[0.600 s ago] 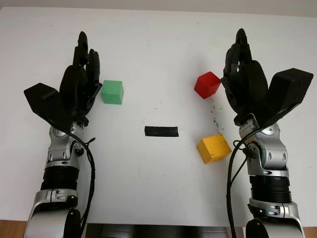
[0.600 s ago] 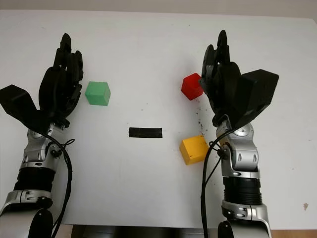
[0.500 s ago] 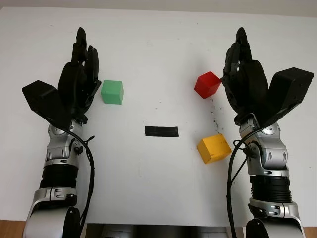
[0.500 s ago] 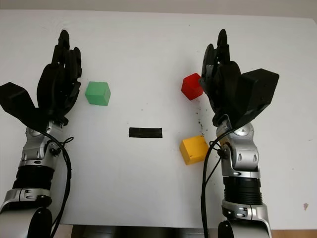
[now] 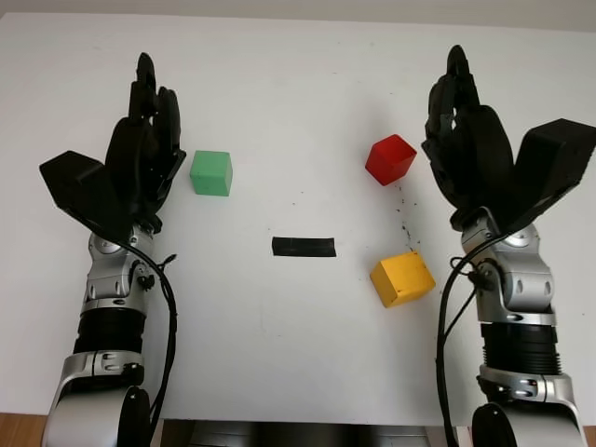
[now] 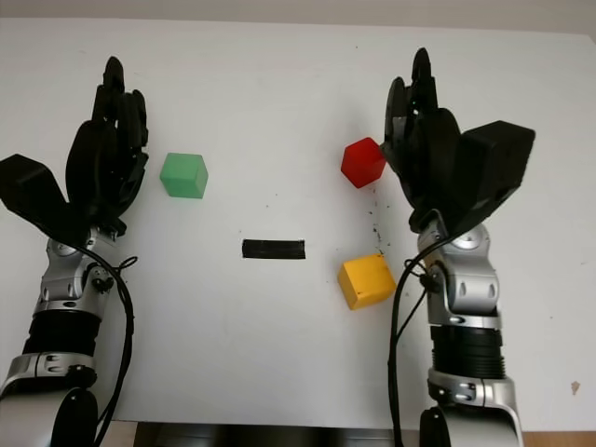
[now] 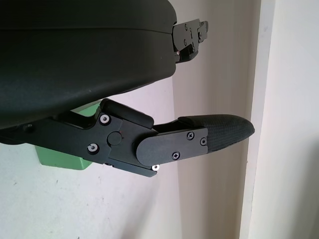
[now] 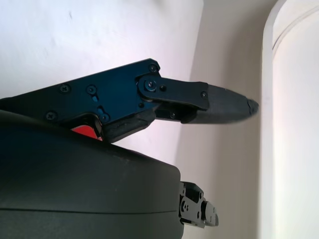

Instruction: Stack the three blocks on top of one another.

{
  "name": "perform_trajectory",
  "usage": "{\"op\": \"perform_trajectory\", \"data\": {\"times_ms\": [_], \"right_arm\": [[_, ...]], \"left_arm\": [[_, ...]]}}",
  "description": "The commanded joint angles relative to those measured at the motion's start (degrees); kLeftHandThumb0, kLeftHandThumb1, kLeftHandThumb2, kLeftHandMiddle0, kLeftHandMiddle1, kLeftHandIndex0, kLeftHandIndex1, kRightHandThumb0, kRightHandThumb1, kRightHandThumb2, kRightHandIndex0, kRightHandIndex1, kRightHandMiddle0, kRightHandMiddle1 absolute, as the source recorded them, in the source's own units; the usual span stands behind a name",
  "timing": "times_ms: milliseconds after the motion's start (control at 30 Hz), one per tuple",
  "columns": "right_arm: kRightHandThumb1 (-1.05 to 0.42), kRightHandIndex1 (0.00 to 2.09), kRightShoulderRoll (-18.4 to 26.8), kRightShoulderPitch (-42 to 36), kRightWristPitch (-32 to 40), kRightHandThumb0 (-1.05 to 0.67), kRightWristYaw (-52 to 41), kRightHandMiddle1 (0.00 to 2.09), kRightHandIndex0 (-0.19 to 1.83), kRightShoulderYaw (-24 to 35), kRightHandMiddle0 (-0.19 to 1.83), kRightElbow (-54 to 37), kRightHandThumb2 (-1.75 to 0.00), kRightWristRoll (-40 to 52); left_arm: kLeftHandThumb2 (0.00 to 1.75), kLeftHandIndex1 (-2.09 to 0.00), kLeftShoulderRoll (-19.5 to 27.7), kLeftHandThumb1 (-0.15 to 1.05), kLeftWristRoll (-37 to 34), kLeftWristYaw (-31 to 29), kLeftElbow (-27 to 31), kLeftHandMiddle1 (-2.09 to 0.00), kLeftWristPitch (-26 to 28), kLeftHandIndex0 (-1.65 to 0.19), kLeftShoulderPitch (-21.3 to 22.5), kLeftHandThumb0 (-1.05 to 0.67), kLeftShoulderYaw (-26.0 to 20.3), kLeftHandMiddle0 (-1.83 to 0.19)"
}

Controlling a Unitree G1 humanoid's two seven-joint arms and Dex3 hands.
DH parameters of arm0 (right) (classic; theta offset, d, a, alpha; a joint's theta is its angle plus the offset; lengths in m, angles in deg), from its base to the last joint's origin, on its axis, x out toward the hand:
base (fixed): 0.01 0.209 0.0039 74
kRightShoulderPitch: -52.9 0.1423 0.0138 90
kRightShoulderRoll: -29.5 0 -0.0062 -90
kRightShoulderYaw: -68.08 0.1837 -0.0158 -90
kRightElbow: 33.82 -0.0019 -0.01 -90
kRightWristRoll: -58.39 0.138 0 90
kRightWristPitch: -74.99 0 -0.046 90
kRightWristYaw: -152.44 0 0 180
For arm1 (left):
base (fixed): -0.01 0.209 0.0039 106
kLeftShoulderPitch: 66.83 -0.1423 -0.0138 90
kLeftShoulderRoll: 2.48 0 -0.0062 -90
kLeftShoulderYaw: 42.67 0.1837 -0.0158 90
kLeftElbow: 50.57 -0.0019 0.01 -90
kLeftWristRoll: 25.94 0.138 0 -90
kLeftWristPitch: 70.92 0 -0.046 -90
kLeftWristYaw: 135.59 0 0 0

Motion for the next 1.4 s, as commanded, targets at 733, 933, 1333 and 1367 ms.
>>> {"op": "perform_trajectory", "data": {"times_ms": [733, 933, 1333, 1367], "right_arm": [[-0.81, 0.07, 28.75, 21.55, -32.24, -0.45, -13.95, 0.17, 0.35, -29.94, 0.44, 28.92, -0.06, -48.74], [-0.81, 0.04, 26.95, 27.84, -34.61, -0.48, -14.32, 0.13, 0.30, -35.11, 0.43, 37.95, -0.05, -53.12], [-0.84, 0.04, 25.10, 28.93, -39.32, -0.47, -7.31, 0.08, 0.29, -35.39, 0.39, 45.92, -0.06, -50.86], [-0.84, 0.04, 25.04, 28.94, -39.43, -0.47, -7.46, 0.08, 0.29, -35.27, 0.39, 46.02, -0.06, -50.33]], "left_arm": [[0.56, 0.00, -0.35, 1.05, 0.12, 0.31, 2.52, 0.00, 1.67, 0.19, -0.47, -0.73, 0.55, 0.19], [0.56, 0.00, -0.75, 1.05, -0.13, 0.38, 3.34, 0.00, 2.12, 0.19, -0.94, -0.73, 0.60, 0.19], [0.54, 0.00, -1.60, 1.05, -0.91, 0.88, 5.13, 0.00, 3.71, 0.19, -2.30, -0.72, 0.51, 0.19], [0.54, 0.00, -1.54, 1.05, -0.89, 0.83, 5.15, 0.00, 3.65, 0.19, -2.37, -0.72, 0.54, 0.19]]}}
